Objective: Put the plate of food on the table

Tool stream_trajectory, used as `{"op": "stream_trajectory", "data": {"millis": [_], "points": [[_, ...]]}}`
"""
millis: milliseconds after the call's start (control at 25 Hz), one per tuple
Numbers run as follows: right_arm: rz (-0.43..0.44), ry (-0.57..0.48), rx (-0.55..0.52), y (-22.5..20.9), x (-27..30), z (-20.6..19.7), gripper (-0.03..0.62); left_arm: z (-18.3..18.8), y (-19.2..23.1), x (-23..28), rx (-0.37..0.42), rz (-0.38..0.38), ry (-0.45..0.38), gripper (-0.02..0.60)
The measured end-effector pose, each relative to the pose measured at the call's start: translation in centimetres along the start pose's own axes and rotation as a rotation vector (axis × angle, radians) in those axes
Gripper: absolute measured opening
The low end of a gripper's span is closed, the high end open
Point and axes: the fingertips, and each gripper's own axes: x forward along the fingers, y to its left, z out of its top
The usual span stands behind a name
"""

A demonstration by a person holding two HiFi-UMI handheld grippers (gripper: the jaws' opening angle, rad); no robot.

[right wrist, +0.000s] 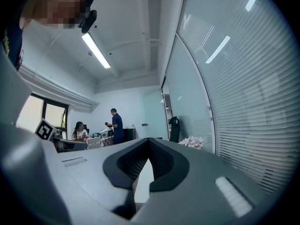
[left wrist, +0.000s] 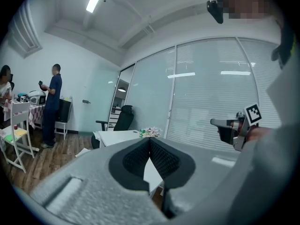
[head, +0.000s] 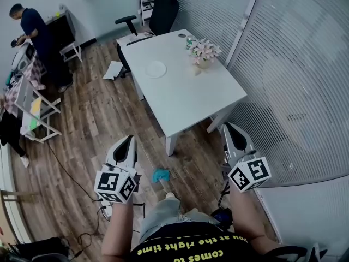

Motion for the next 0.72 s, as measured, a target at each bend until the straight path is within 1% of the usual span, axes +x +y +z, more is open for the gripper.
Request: {"op": "stream_trajectory", "data": {"millis": [400, 720], "points": [[-0.011, -0.009, 0.010, -0.3, 2.8, -0.3, 0.003, 0.2, 2.0, 2.2, 0.005, -0.016, 0.010, 0.000], [-0.013, -0.006, 0.006, -0.5, 3.3, -0.4, 0.003, -0.2, 2.7, 2.5, -0.004, -0.010, 0.009, 0.000]]}}
